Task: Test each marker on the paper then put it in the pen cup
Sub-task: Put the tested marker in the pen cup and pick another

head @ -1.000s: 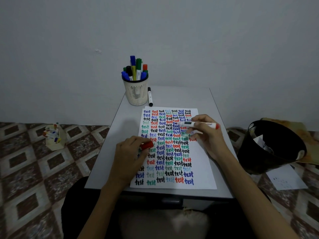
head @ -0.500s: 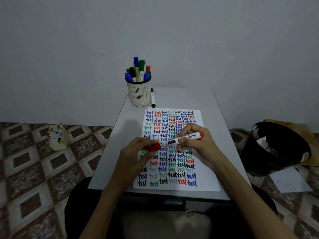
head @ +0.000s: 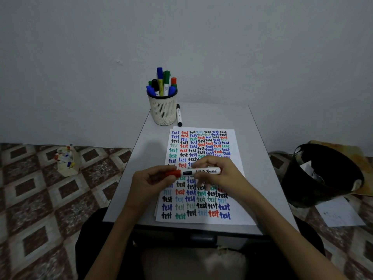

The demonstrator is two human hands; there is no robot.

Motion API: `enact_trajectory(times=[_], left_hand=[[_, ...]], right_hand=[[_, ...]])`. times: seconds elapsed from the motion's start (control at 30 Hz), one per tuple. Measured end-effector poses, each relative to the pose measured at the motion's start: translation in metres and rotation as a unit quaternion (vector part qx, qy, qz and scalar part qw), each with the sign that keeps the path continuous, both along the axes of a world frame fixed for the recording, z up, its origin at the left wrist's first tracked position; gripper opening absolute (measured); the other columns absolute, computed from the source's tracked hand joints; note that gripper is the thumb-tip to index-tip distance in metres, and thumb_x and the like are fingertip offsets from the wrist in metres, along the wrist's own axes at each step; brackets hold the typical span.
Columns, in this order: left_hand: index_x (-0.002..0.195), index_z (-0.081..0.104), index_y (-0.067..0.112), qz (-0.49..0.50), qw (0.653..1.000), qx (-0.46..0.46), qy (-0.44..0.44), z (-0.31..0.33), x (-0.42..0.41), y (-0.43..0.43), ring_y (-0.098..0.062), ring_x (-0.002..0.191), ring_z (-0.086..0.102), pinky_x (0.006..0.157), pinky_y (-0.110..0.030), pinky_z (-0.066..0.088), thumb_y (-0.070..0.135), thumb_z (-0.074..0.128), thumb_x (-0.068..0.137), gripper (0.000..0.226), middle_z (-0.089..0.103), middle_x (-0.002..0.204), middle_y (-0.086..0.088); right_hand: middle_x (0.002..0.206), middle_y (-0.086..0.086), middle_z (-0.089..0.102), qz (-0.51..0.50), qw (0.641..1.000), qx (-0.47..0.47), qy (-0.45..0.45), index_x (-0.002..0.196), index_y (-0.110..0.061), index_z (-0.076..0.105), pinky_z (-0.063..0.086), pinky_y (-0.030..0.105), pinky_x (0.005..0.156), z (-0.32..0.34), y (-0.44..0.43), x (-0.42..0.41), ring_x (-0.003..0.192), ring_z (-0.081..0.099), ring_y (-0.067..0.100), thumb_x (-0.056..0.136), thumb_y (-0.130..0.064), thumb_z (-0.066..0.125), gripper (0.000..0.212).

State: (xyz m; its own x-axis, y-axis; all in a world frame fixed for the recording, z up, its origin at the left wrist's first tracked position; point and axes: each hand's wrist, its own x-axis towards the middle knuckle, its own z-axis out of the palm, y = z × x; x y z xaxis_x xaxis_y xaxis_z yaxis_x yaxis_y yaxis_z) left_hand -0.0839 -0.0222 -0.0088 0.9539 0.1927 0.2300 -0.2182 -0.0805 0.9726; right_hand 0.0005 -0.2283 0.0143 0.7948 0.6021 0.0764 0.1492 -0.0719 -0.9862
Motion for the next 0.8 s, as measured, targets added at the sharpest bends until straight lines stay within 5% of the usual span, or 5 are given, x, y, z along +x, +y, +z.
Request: enact_trajectory(times=[0.13,0.3,0.43,0.67,0.8], left_hand=[[0.092,0.072,0.008,0.012,1.000,0.006,-0.005,-0.001,0.001,0.002,-0.019,0.086,0.071,0.074,-0.029,0.058,0.012,0.074,0.067,0.025,0.075,0.088,-0.002],[0.092,0.073,0.015,0.037,0.997,0.060,-0.038,-0.002,0.002,0.002,-0.016,0.086,0.071,0.074,-0.028,0.057,0.018,0.073,0.069,0.023,0.074,0.089,0.002],[0.095,0.072,0.010,0.063,0.988,0.120,-0.078,-0.004,0.004,0.006,-0.013,0.086,0.070,0.074,-0.027,0.057,0.017,0.078,0.074,0.024,0.073,0.091,0.004],[0.099,0.071,0.008,0.087,0.984,0.129,-0.090,-0.007,0.005,0.004,-0.015,0.089,0.070,0.075,-0.032,0.058,0.022,0.077,0.077,0.027,0.072,0.093,0.003],[0.096,0.071,0.006,0.114,0.981,0.113,-0.111,-0.003,0.002,0.000,-0.015,0.088,0.069,0.076,-0.027,0.056,0.013,0.072,0.074,0.023,0.072,0.091,0.001]], right_hand=[[0.082,-0.002,0.073,0.020,0.997,-0.050,-0.054,0.097,-0.021,0.073,0.048,0.029,0.053,0.005,0.003,-0.003,0.060,0.062,0.012,0.084,-0.012,0.072,0.016],[0.074,0.011,0.071,0.010,0.999,-0.039,-0.027,0.095,-0.017,0.074,0.040,0.033,0.047,0.005,0.008,-0.003,0.054,0.053,0.027,0.084,-0.015,0.073,0.011],[0.057,0.007,0.061,0.005,0.999,-0.031,-0.014,0.092,-0.008,0.074,0.031,0.021,0.039,0.009,0.015,-0.004,0.040,0.042,0.016,0.085,-0.016,0.072,0.011],[0.061,0.006,0.064,0.023,0.998,-0.053,-0.013,0.091,-0.009,0.074,0.038,0.022,0.042,0.022,0.014,0.000,0.044,0.050,0.016,0.084,-0.017,0.073,0.011],[0.080,-0.010,0.070,0.029,0.950,-0.211,-0.231,0.093,-0.024,0.076,0.044,0.024,0.058,0.031,0.025,0.015,0.065,0.059,0.008,0.080,-0.034,0.075,0.017]])
